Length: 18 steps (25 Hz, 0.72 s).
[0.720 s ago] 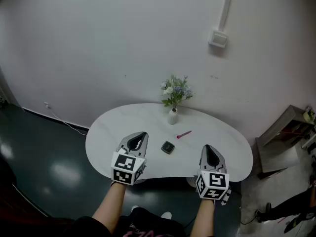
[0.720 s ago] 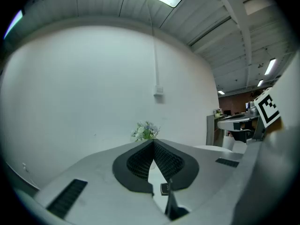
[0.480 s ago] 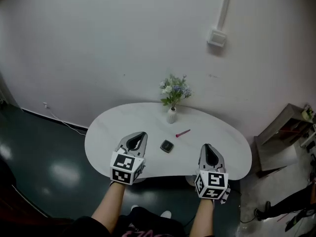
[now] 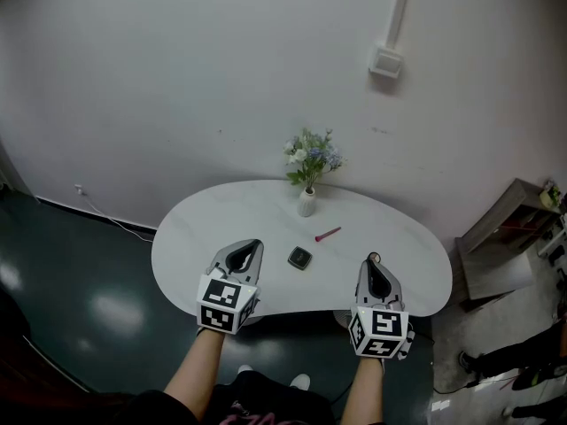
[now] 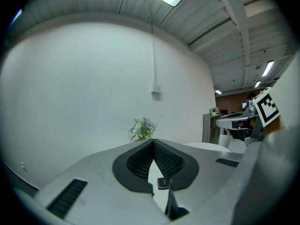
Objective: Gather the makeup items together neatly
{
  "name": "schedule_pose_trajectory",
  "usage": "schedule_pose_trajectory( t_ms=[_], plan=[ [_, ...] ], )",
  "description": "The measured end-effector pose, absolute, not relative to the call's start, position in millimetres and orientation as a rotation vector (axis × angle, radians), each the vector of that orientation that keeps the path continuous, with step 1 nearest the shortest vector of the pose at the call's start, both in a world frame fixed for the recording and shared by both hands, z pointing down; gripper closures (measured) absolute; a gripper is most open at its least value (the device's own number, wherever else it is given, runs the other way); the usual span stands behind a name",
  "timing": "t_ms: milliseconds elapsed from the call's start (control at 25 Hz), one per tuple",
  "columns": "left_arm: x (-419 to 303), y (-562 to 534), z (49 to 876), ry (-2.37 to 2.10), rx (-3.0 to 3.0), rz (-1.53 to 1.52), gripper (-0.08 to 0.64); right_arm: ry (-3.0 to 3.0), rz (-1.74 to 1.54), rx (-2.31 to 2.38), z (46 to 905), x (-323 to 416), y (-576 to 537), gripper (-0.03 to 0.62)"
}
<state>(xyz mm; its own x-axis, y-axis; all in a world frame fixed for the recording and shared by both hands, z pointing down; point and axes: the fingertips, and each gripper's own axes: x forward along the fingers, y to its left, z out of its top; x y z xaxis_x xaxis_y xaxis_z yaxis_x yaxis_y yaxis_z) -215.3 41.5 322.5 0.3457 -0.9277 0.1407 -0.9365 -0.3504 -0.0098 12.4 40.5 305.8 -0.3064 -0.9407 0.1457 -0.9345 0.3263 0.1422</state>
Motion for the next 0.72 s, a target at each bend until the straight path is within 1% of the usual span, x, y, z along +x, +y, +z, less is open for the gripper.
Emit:
schedule_pose_trajectory(
  t_ms=[720],
  plan=[
    [-181.7, 43.9, 347.4, -1.544, 2.608, 0.197, 0.549, -2.262, 0.007, 1.832, 322.0, 43.0, 71.6, 0.529]
  ],
)
